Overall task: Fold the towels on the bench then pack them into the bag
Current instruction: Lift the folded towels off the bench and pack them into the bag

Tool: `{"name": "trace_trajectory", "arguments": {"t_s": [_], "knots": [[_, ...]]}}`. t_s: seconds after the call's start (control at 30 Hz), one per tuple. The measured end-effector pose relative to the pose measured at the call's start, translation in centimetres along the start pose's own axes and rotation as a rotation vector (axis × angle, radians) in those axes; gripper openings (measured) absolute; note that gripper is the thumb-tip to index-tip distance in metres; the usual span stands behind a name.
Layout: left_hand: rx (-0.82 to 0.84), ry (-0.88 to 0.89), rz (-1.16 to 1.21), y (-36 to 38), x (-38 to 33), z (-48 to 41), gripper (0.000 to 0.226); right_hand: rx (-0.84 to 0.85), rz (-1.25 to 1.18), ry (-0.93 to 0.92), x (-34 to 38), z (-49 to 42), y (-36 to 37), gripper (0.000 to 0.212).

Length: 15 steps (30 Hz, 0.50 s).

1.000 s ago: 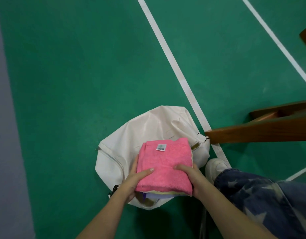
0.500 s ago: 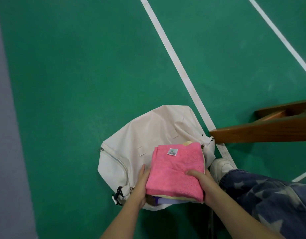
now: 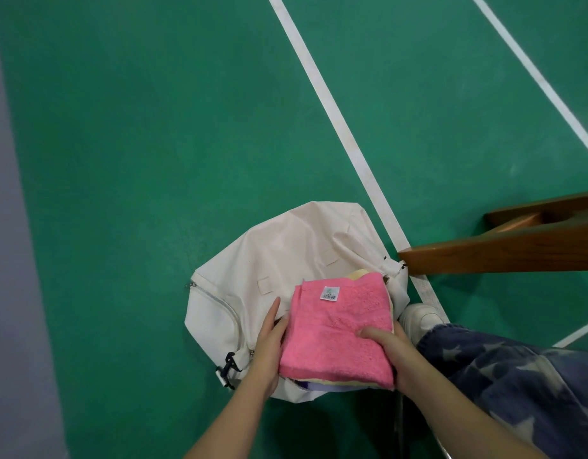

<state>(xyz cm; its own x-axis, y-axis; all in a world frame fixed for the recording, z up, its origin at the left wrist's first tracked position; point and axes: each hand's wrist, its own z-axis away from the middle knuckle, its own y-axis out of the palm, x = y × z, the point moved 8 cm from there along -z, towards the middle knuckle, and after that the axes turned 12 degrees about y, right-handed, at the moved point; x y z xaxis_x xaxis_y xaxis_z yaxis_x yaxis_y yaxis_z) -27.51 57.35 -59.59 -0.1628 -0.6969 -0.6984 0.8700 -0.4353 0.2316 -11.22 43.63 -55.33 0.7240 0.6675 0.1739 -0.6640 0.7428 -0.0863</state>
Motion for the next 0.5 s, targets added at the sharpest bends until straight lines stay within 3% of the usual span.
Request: {"name": "trace_trajectory", "arguments": {"t_s": [0.23, 0.5], "knots": [[0.232, 0.083, -0.226, 2.4, -2.0, -0.1, 0.045, -0.019, 0.041, -0.02, 0.4, 0.7, -0.2, 0.069], [0.252, 0.032, -0.255, 2.3, -2.7, -1.5, 0.089, 0.021, 0.088, -0.038, 1.1, 1.8, 0.1, 0.065]]}}
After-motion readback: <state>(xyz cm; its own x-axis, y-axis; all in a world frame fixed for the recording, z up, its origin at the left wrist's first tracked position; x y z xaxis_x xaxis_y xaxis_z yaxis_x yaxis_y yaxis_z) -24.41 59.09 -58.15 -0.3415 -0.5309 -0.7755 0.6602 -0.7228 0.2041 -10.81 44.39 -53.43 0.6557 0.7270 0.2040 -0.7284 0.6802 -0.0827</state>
